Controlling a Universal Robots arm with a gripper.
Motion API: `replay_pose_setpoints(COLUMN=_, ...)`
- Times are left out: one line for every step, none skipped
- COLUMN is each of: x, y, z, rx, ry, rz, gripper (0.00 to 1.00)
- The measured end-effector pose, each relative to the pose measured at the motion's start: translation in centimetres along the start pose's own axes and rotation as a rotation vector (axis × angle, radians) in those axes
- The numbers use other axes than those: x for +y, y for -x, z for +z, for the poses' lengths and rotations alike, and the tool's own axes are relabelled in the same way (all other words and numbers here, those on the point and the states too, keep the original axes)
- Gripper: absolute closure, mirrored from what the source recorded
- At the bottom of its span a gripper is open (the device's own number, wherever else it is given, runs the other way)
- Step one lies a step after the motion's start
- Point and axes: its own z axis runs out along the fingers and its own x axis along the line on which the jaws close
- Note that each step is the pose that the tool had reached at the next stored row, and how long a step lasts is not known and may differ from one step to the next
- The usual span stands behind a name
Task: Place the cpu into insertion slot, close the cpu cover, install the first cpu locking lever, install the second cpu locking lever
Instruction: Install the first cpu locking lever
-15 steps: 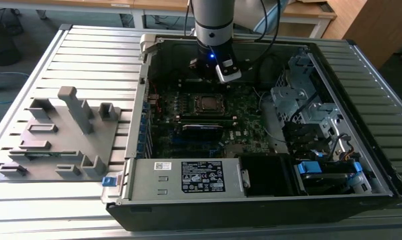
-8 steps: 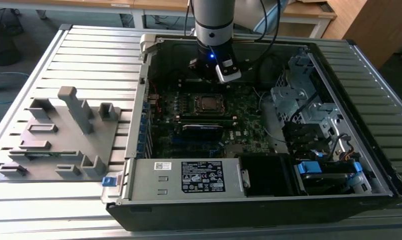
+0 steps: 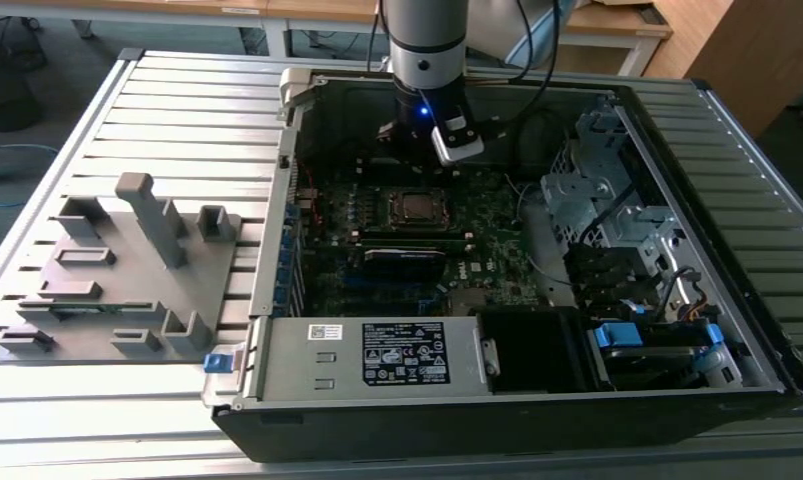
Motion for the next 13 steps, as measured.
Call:
replay_pose_setpoints(x=0.0, y=0.0, z=0.0, rx=-0.0019, ry=-0.009, rz=-0.001, gripper=0.9)
replay_pose_setpoints(x=0.0, y=0.0, z=0.0, rx=-0.0023, ry=-0.0114, rz=-0.002, gripper=0.9)
replay_pose_setpoints(x=0.0, y=0.0, z=0.0, rx=-0.0023, ry=-0.0116, rz=-0.002, gripper=0.9)
replay_pose_setpoints(x=0.0, y=0.0, z=0.0, rx=-0.0023, ry=-0.0118, rz=-0.002, gripper=0.9)
replay_pose_setpoints(x=0.0, y=0.01, z=0.01, rx=-0.0003, ry=-0.0123, rz=-0.002, gripper=0.9)
replay_pose_setpoints(x=0.01, y=0.01, z=0.02, rx=0.0067, ry=-0.0138, rz=-0.001, gripper=0.9)
replay_pose_setpoints(x=0.0, y=0.03, z=0.03, rx=0.0195, ry=-0.0164, rz=-0.001, gripper=0.9)
replay_pose_setpoints(x=0.01, y=0.04, z=0.04, rx=0.0358, ry=-0.0197, rz=0.0, gripper=0.9)
replay_pose_setpoints(x=0.01, y=0.05, z=0.06, rx=0.0506, ry=-0.0232, rz=0.001, gripper=0.9)
replay_pose_setpoints(x=0.01, y=0.05, z=0.05, rx=0.0524, ry=-0.0236, rz=0.001, gripper=0.9)
replay_pose_setpoints(x=0.01, y=0.05, z=0.05, rx=0.0528, ry=-0.0237, rz=0.001, gripper=0.9)
replay_pose_setpoints(x=0.01, y=0.05, z=0.05, rx=0.0531, ry=-0.0238, rz=0.001, gripper=0.9)
replay_pose_setpoints(x=0.01, y=0.05, z=0.05, rx=0.0534, ry=-0.0238, rz=0.001, gripper=0.9)
